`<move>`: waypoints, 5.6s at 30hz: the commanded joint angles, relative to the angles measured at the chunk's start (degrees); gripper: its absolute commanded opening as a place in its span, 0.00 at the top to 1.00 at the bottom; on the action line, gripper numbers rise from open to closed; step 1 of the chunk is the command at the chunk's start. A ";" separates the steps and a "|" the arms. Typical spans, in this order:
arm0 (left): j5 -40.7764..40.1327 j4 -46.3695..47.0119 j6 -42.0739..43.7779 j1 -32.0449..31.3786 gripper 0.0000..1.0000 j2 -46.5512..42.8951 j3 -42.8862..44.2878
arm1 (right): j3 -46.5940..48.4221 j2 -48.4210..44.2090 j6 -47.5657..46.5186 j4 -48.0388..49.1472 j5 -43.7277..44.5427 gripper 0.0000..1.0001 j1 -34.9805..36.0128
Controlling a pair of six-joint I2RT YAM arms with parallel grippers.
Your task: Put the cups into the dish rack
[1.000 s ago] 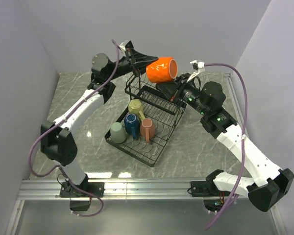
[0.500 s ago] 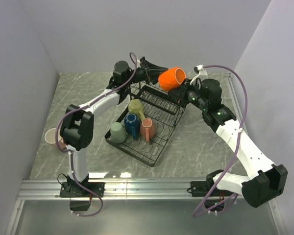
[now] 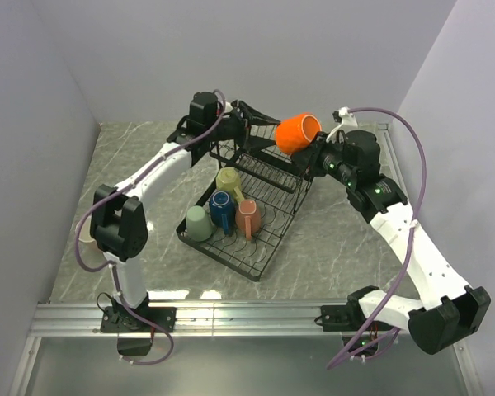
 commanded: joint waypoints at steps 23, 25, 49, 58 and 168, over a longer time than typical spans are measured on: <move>-48.53 -56.73 47.87 5.23 0.39 -31.40 5.53 | 47.89 26.60 18.41 -43.82 45.44 1.00 17.17; -48.80 -56.82 48.31 5.23 0.38 -35.01 2.97 | 54.90 31.59 21.49 -50.57 47.31 1.00 17.17; -46.69 -60.07 49.54 5.32 0.39 -46.98 -8.20 | 49.32 35.58 35.91 -57.82 44.07 1.00 22.01; -46.51 -60.86 49.80 5.32 0.40 -48.04 -9.09 | 44.66 34.61 36.53 -55.53 40.38 0.86 22.10; -18.06 -49.88 58.95 52.34 1.00 -29.40 -20.42 | -3.16 -16.28 15.61 -30.23 10.32 0.37 19.90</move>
